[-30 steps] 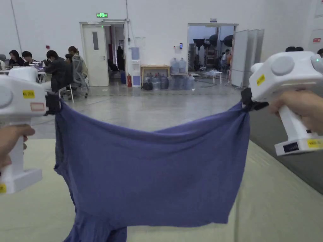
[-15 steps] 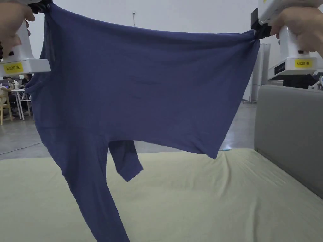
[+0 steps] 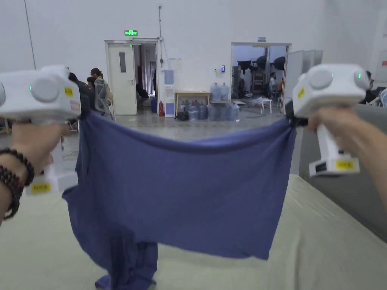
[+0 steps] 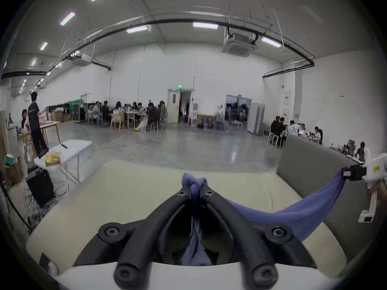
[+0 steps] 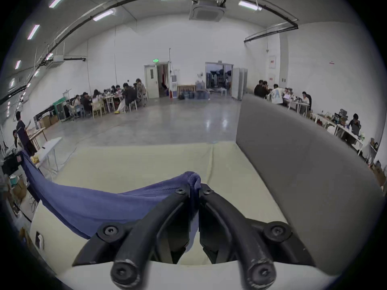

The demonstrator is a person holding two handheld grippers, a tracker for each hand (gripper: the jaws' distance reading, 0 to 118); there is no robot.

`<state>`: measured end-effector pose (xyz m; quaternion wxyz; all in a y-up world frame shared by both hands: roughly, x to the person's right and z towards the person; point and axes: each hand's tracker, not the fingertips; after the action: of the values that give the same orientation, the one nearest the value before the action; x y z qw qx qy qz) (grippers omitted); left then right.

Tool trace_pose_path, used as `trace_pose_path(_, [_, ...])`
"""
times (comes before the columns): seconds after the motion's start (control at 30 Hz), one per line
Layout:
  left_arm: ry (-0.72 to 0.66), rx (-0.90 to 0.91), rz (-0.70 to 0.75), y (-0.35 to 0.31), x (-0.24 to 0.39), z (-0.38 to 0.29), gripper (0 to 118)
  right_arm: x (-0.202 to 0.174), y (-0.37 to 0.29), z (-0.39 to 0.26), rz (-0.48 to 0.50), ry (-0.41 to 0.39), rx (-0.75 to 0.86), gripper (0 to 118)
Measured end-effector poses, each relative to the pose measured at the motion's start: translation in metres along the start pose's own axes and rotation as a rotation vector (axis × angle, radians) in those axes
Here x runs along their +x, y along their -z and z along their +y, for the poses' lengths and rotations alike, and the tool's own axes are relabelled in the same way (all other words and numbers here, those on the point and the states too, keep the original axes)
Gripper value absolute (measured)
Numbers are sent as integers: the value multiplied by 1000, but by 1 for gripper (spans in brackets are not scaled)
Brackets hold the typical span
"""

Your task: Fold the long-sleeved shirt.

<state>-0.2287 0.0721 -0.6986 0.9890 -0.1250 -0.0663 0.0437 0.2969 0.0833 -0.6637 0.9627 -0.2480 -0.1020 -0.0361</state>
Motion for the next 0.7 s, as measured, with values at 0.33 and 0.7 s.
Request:
trace_pose_path(0.33, [-31,-128,-20,-6,-17,-85,0,15,39,-77,23,24,-115,2])
trace_pose_path(0.7, [-5,-233,-110,-164,-37,-199,0,41,-90,-227,122,-122,-155,2])
